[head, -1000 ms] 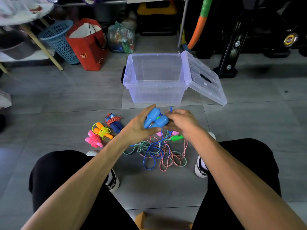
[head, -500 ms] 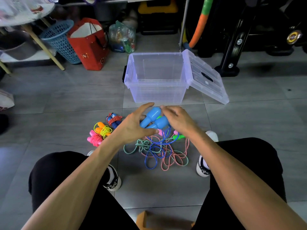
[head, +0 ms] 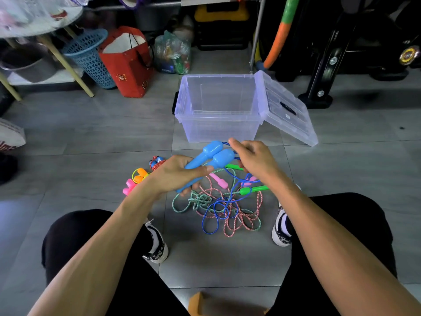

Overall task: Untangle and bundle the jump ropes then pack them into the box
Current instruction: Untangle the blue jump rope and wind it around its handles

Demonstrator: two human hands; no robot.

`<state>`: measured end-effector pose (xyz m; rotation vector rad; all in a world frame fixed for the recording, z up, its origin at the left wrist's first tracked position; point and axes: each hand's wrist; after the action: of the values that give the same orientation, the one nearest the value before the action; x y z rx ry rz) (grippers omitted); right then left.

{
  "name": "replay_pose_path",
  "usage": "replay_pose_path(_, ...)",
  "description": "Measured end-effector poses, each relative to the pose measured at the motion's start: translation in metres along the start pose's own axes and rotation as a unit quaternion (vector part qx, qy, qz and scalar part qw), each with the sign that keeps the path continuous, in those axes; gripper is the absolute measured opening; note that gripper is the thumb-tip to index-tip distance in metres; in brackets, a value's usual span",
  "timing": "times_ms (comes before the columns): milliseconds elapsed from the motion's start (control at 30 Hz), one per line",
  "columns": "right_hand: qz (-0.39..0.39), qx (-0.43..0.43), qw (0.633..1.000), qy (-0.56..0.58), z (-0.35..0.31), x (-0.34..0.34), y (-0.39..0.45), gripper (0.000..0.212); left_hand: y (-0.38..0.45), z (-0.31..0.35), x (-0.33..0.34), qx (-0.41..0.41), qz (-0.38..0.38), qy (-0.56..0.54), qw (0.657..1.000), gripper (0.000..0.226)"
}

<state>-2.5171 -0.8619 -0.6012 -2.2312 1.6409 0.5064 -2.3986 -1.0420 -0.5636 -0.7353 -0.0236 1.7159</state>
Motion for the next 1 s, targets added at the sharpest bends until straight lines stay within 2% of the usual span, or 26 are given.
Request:
replay_pose_path(133, -0.034, 0.033, 0.999, -0.015, 0.007, -0.004, 0.003, 0.060, 0.001, -0.004, 0.000, -0.062, 0.011, -0.112, 0.992, 0.034)
replay_pose_path(267, -0.058, 0.012, 0.998, 0.005, 0.016, -0.004, 0.003, 0.026, 0.004, -0.001, -0.003, -0.127, 0.030, -0.201, 0.971, 0.033)
replay_pose_path(333, -0.060, 0.007, 0.998, 0.012, 0.017, -0.006, 0.002, 0.019, 0.006, -0.001, -0.006, -0.143, 0.034, -0.229, 0.962, 0.034)
replay_pose_path(467, -0.028, -0.048, 0.995, -0.077, 0.015, -0.012, 0.000, 0.026, 0.006, -0.001, -0.005, -0.168, 0.043, -0.260, 0.950, 0.028)
replay_pose_path(600, -0.009, -0.075, 0.990, -0.120, 0.017, -0.010, -0.003, 0.018, 0.011, -0.004, 0.000, -0.193, 0.047, -0.267, 0.943, 0.028)
replay_pose_path(733, 0.028, 0.012, 0.999, -0.022, 0.012, -0.013, -0.003, 0.031, 0.016, -0.005, 0.002, -0.208, 0.074, -0.263, 0.939, 0.032)
replay_pose_path(800, 0.043, 0.056, 0.997, -0.022, 0.012, -0.018, 0.000, 0.031, 0.020, -0.006, 0.000, -0.214, 0.103, -0.272, 0.932, 0.031)
replay_pose_path(933, 0.032, 0.072, 0.975, -0.209, 0.024, -0.024, -0.003, 0.022, 0.028, -0.013, -0.007, -0.220, 0.178, -0.282, 0.917, 0.036)
replay_pose_path(1000, 0.003, 0.062, 0.949, -0.309, 0.030, -0.023, -0.005, 0.012, 0.028, -0.012, -0.007, -0.211, 0.172, -0.257, 0.927, 0.037)
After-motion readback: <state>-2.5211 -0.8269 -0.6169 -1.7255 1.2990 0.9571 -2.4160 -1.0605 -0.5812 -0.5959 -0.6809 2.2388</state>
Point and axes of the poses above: each hand's wrist, its own y-axis towards the middle knuckle, its own x-axis out of the palm, z = x × y, and after that the axes turned 10 degrees about z, right-handed
